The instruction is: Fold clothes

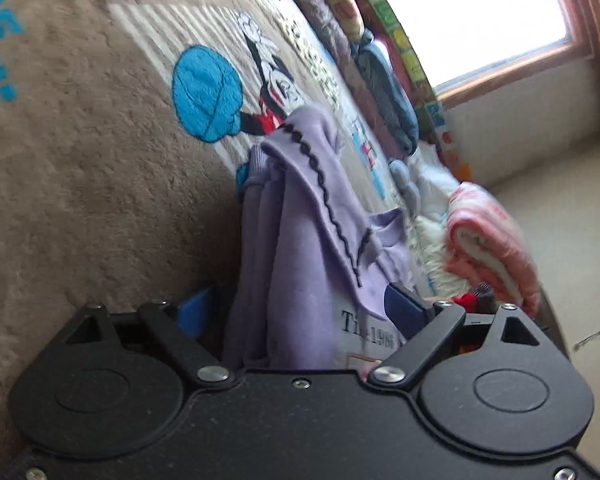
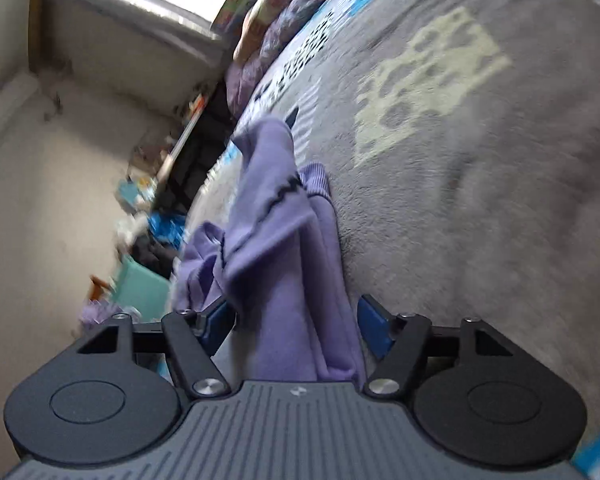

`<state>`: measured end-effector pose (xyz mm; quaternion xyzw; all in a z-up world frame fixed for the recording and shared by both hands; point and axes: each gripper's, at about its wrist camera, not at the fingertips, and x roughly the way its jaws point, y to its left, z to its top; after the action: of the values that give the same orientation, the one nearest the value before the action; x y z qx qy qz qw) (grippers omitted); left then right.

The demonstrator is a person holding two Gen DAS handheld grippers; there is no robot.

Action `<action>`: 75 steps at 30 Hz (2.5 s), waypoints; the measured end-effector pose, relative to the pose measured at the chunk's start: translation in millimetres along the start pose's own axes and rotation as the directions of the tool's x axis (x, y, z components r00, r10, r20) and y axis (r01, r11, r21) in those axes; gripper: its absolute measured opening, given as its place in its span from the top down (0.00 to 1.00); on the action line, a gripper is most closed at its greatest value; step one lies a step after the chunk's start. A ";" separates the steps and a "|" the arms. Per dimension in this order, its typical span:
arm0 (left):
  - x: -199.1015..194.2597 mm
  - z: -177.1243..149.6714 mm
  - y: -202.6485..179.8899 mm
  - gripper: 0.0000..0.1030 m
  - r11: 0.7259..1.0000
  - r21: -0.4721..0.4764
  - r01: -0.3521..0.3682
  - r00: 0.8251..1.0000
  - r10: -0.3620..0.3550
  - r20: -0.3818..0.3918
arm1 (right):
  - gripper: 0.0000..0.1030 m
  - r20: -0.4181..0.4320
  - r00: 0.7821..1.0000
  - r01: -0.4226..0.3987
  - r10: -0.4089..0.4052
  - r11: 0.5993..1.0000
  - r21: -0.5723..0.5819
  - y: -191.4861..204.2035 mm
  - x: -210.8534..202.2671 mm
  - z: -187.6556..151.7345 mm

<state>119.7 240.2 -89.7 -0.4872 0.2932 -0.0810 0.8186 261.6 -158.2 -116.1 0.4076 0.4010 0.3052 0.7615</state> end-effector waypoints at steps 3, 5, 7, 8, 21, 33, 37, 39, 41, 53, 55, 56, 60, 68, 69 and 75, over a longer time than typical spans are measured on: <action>8.7 5.4 -2.3 0.11 1.000 -0.011 0.022 1.000 -0.022 0.005 | 0.25 0.057 0.998 -0.042 0.038 0.997 0.060 -8.1 -10.8 5.3; 18.7 5.7 -3.5 0.11 1.000 -0.011 0.010 1.000 -0.010 -0.008 | 0.25 0.046 0.998 -0.050 0.047 0.998 0.049 -6.6 -0.5 4.1; 26.3 2.7 -5.7 0.14 1.000 0.016 -0.012 1.000 0.012 -0.015 | 0.25 0.035 0.998 -0.058 0.056 0.998 0.038 -5.1 9.7 2.9; 27.4 -1.4 -6.8 0.18 0.999 0.034 -0.017 1.000 0.018 -0.007 | 0.25 0.029 0.998 -0.062 0.061 0.998 0.032 -4.4 14.8 2.2; -4.9 18.3 8.4 0.58 0.991 -0.024 0.135 0.972 -0.127 0.200 | 0.58 0.001 0.968 -0.251 0.251 0.968 0.009 29.4 70.1 18.2; -61.8 120.1 37.5 0.58 0.994 -0.007 0.112 0.818 -0.088 0.568 | 0.58 -0.218 0.871 -0.457 0.440 0.889 -0.029 132.7 250.7 76.6; -69.9 163.0 41.8 0.58 0.994 -0.006 0.106 0.759 -0.077 0.646 | 0.58 -0.276 0.828 -0.515 0.488 0.856 -0.032 165.2 299.9 81.7; -65.3 187.6 41.7 0.58 0.995 -0.028 0.095 0.731 -0.051 0.681 | 0.58 -0.284 0.804 -0.549 0.522 0.835 -0.018 180.9 324.7 88.9; -59.1 208.2 47.6 0.53 0.994 -0.092 0.059 0.709 0.023 0.705 | 0.58 -0.291 0.781 -0.579 0.553 0.815 -0.005 196.4 349.7 95.8; -16.0 200.2 97.6 0.19 0.940 -0.261 -0.218 0.696 0.337 0.634 | 0.46 -0.113 0.925 -0.354 0.364 0.930 0.097 110.5 395.5 73.9; -16.6 202.9 99.9 0.19 0.937 -0.275 -0.217 0.694 0.346 0.631 | 0.43 -0.120 0.936 -0.325 0.332 0.943 0.074 115.1 383.4 71.1; -16.3 203.4 100.9 0.20 0.934 -0.282 -0.220 0.689 0.353 0.633 | 0.43 -0.115 0.941 -0.310 0.318 0.947 0.085 115.6 380.7 70.1; -12.5 197.9 100.9 0.43 0.919 -0.294 -0.263 0.664 0.394 0.635 | 0.43 -0.112 0.962 -0.240 0.250 0.966 0.093 121.4 382.2 64.4; -2.6 206.5 105.8 0.54 0.926 -0.262 -0.272 0.669 0.378 0.640 | 0.64 -0.152 0.970 -0.186 0.190 0.982 0.035 128.3 436.1 68.2; -1.9 207.2 106.2 0.54 0.927 -0.261 -0.269 0.671 0.375 0.640 | 0.65 -0.161 0.971 -0.178 0.177 0.984 0.006 133.5 445.8 70.2; 0.9 204.0 98.9 0.41 0.935 -0.239 -0.263 0.673 0.355 0.649 | 0.65 -0.138 0.971 -0.200 0.193 0.979 -0.042 135.7 447.0 71.2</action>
<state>219.3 443.5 -101.5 -0.4758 0.0546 0.2621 0.8378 524.0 234.3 -135.8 0.4026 0.4002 0.4166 0.7100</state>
